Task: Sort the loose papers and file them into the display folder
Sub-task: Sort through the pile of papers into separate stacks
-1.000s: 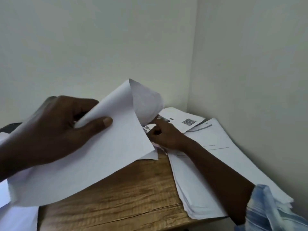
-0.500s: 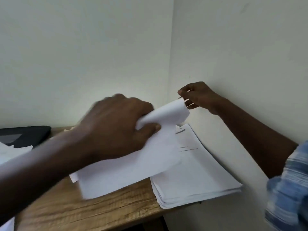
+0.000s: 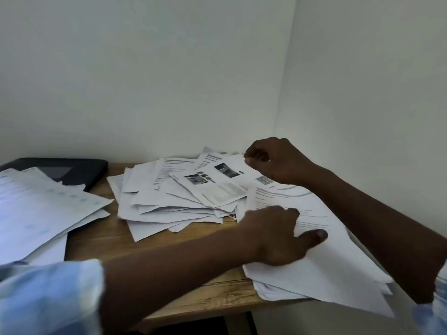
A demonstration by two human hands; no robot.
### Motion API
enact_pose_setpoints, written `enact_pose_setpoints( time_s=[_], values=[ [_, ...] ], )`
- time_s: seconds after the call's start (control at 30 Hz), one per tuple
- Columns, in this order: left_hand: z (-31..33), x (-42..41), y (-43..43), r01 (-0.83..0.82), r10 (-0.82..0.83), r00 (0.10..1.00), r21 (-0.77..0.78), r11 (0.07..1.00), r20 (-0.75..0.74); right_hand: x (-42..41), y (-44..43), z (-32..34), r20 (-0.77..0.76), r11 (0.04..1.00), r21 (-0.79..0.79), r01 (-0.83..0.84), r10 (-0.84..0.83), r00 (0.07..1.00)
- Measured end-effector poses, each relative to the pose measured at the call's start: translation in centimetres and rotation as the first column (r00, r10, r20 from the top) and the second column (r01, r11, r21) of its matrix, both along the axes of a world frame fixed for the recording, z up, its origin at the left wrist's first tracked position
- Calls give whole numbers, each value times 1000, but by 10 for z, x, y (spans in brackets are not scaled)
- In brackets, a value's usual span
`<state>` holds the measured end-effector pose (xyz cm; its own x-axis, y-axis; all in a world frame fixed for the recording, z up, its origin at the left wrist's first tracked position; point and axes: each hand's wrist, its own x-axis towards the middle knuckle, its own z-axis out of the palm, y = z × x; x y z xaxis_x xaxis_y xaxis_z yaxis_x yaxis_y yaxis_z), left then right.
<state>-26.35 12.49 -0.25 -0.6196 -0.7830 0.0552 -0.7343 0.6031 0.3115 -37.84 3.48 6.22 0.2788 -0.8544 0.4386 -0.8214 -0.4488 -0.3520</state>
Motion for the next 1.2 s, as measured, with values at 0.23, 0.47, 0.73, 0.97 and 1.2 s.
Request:
enact_pose_setpoints(
  time_s=[0.23,0.47,0.73,0.97,1.2],
  values=[
    [21,162,-27,-80,154,970,-352,932,189,60,-19,-23,-444,990,27,-139,136,886],
    [-1,205,-78,-97,166,918,-203,974,360,96,-44,-31,-657,994,56,-94,108,746],
    [29,214,-123,32,316,873,-691,722,372,84,-43,-74,-235,987,1,-162,158,959],
    [33,214,-125,86,157,977,-944,320,143,83,-64,-85,80,899,-428,87,-58,995],
    [-12,203,-67,-146,139,919,-9,989,369,79,-62,-84,317,818,-477,322,-182,931]
  ],
)
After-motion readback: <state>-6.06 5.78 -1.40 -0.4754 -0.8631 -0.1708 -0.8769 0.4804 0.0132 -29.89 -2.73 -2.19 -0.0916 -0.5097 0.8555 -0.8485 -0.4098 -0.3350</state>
